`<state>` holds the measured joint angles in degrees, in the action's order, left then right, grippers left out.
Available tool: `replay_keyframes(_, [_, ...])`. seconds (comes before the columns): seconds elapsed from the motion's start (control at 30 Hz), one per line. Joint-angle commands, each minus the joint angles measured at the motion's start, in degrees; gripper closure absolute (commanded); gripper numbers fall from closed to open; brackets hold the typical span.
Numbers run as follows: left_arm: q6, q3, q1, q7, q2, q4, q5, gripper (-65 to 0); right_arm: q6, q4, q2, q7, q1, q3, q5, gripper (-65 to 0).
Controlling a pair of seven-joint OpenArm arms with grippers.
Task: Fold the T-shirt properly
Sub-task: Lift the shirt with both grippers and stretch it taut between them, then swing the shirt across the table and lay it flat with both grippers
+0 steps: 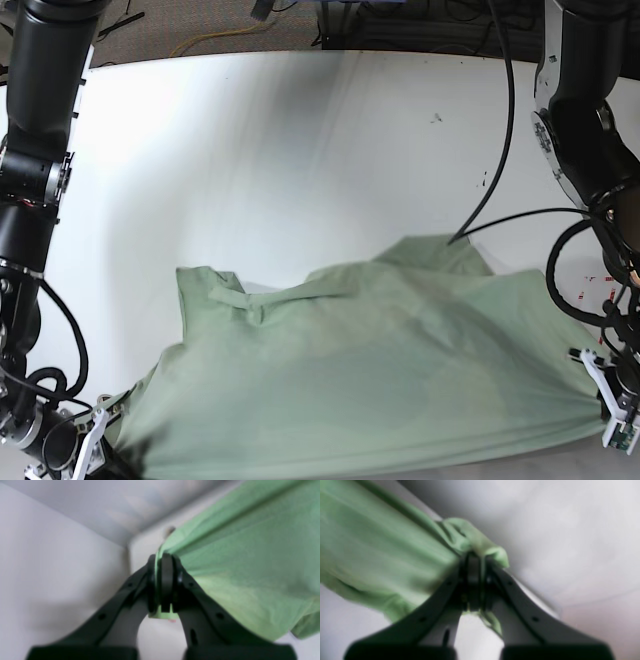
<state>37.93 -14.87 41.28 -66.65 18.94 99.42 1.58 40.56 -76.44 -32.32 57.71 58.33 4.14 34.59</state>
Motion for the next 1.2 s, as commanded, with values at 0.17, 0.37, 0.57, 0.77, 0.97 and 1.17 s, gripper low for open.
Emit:
replay_keyframes(0.17, [-0.7, -0.6, 7.9, -1.6, 3.9, 5.0, -1.5, 0.0, -0.6, -0.9, -1.0, 2.5, 12.7, 1.8, -0.2, 0.0])
replay_keyframes(0.37, [-0.6, -0.6, 10.1, -1.6, 5.2, 5.4, -1.5, 0.0, -0.6, -1.2, -2.0, 4.9, 16.3, 2.4, 0.3, 0.0])
replay_keyframes(0.57, [-0.4, -0.6, 5.7, -1.6, 5.5, 5.6, -1.1, 0.0, -0.6, -1.8, -2.9, 5.3, 10.3, 0.4, 0.3, 0.0])
replay_keyframes(0.77, [-0.4, -2.2, -2.1, -1.3, 5.1, 7.8, -1.1, 0.0, -0.6, -8.5, -2.5, 7.2, -3.2, -6.6, 0.3, 0.0])
replay_keyframes(0.97, [-0.4, -4.2, -11.4, -1.3, 4.2, 10.3, -1.0, 0.0, -0.6, -13.9, -0.1, 7.2, -18.5, -12.4, 1.8, 0.0])
replay_keyframes(1.17, [-0.2, -9.1, -21.5, -1.3, 1.9, 11.4, -1.0, 0.0, -0.6, -18.5, 2.0, 7.2, -32.7, -17.0, 4.3, 0.0])
